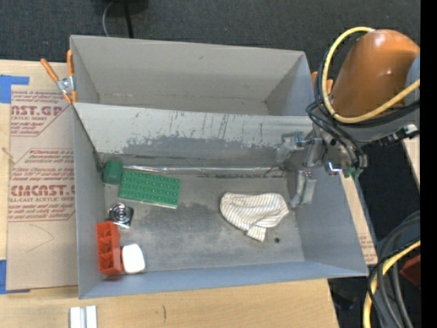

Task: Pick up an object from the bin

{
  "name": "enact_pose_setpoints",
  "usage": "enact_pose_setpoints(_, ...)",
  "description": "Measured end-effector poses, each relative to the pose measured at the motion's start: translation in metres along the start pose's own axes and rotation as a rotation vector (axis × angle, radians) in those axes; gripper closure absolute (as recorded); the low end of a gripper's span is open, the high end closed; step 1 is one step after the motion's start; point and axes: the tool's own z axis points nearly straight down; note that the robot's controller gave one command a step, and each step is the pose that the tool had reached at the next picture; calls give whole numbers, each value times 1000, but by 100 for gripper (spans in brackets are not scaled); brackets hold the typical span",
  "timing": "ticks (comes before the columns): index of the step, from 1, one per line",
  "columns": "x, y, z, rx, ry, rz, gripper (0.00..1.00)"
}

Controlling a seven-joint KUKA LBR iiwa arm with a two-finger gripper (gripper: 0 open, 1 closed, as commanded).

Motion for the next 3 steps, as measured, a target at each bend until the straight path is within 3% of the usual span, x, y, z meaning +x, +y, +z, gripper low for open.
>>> enact_pose_setpoints(1,7,18,39,1,-5,4,0)
enact_pose_setpoints(2,14,32,75,-2,7,-5,0)
enact_pose_setpoints(3,14,33,99,1,-9,-9,0)
